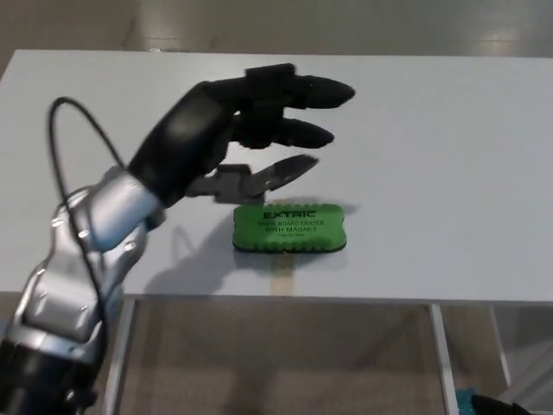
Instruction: Use the left hand to press on the green eraser and wipe the desk from center to the left and then back to center.
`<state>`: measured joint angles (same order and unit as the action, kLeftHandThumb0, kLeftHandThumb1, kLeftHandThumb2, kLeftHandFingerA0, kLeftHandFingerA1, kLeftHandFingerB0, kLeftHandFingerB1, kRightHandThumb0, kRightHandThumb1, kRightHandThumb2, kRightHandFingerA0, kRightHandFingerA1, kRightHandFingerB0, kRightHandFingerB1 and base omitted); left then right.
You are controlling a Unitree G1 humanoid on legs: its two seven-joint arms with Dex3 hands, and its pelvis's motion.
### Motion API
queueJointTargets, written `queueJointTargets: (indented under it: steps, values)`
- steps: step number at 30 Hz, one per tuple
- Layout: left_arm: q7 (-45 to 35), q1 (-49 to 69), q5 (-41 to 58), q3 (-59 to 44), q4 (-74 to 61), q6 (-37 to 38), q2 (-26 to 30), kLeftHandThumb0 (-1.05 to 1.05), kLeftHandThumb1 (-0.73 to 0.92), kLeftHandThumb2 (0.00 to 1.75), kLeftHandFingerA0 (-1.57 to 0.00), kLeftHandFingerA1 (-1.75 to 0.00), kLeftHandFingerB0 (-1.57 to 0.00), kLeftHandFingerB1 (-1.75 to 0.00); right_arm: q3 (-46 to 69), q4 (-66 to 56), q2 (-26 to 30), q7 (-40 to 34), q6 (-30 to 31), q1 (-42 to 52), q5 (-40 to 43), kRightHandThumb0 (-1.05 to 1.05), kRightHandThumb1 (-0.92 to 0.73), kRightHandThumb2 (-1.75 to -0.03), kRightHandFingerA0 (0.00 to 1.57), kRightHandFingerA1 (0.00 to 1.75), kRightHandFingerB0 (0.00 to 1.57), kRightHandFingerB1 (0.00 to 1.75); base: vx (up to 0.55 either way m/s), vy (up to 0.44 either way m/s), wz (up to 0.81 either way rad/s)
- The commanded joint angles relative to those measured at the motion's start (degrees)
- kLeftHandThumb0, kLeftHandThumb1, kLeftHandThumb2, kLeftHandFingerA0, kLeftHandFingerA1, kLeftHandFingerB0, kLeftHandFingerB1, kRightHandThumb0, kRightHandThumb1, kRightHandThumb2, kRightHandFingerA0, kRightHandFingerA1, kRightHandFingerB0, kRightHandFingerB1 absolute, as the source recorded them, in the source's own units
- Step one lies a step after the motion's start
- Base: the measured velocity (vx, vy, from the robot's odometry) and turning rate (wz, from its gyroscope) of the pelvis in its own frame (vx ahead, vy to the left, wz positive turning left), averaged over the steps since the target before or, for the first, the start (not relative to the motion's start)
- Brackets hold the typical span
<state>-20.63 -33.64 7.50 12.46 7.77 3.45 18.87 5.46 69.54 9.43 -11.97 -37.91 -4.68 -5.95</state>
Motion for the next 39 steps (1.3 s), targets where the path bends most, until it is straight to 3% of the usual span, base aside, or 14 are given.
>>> queueJointTargets:
  steps: [1,2,3,4,6,7,8,9,16,28,39]
  values:
    - [3.1,-4.8,-7.1,1.6,7.7,1.6,-3.3,-0.23,0.82,0.65,-0.82,-0.47,-0.64,-0.39,0.4,0.2,-0.6,-0.1,-2.2,0.4,0.5,-0.27,-0.58,-0.57,0.74,0.50,0.60,0.45,0.00,0.000,0.00]
    - [4.3,-6.3,-9.1,2.5,9.9,2.0,-4.4,-0.20,0.83,0.65,-0.87,-0.49,-0.75,-0.42,0.3,0.1,-0.6,-0.2,-2.4,0.4,0.3,-0.28,-0.58,-0.56,0.74,0.50,0.61,0.45,0.00,0.000,0.00]
    - [4.9,-7.0,-10.2,3.0,11.0,2.1,-4.9,-0.20,0.83,0.65,-0.87,-0.49,-0.75,-0.42,0.1,0.2,-0.5,-0.3,-2.5,0.4,0.1,-0.28,-0.58,-0.56,0.74,0.50,0.61,0.45,0.00,0.000,0.00]
    - [5.8,-8.1,-11.6,3.9,12.6,2.3,-5.6,-0.16,0.81,0.66,-0.96,-0.53,-0.91,-0.50,0.0,0.1,-0.5,-0.8,-2.5,0.4,-0.2,-0.28,-0.58,-0.56,0.75,0.51,0.61,0.46,0.00,0.000,0.00]
    - [6.7,-9.3,-13.3,4.8,15.0,2.8,-6.6,-0.16,0.81,0.66,-0.96,-0.53,-0.91,-0.50,-0.1,0.1,-0.6,-1.5,-2.6,0.4,-0.4,-0.28,-0.58,-0.56,0.75,0.51,0.61,0.46,0.00,0.000,0.00]
    - [6.9,-9.5,-13.5,4.9,15.6,2.8,-6.9,-0.16,0.81,0.65,-0.97,-0.59,-0.92,-0.68,-0.1,0.1,-0.6,-1.4,-2.6,0.4,-0.3,-0.28,-0.58,-0.56,0.75,0.51,0.61,0.46,0.00,0.000,0.00]
    - [7.2,-9.8,-13.8,5.0,16.5,2.9,-7.4,-0.16,0.81,0.65,-0.97,-0.59,-0.92,-0.68,0.0,0.1,-0.6,-1.2,-2.5,0.4,-0.2,-0.28,-0.58,-0.56,0.75,0.51,0.61,0.46,0.00,0.000,0.00]
    - [8.2,-9.6,-14.5,5.4,17.2,2.4,-8.2,-0.16,0.83,0.64,-0.98,-0.81,-0.79,-1.02,-0.1,0.1,-0.6,-1.2,-2.4,0.4,-0.2,-0.28,-0.58,-0.56,0.75,0.51,0.62,0.46,0.00,0.000,0.00]
    - [11.5,-8.5,-16.8,5.8,21.6,0.1,-11.8,-0.16,0.86,0.61,-0.97,-1.00,-0.80,-0.95,-0.4,0.1,-0.4,-1.3,-1.8,0.2,-0.4,-0.28,-0.58,-0.56,0.75,0.51,0.62,0.46,0.00,0.000,0.00]
    - [14.7,-6.7,-19.0,5.0,28.5,2.8,-14.2,-0.16,0.86,0.62,-0.98,-0.97,-0.79,-0.91,-0.3,0.2,-0.7,-1.0,-1.7,0.4,0.0,-0.28,-0.58,-0.56,0.75,0.51,0.62,0.46,0.00,0.000,0.00]
    - [18.3,-6.9,-16.3,-2.5,37.0,6.6,-15.0,-0.16,0.86,0.65,-0.91,-1.09,-0.79,-0.96,-0.4,0.1,-1.3,-0.7,-2.1,1.2,-0.1,-0.29,-0.59,-0.56,0.75,0.51,0.63,0.46,0.00,0.000,0.00]
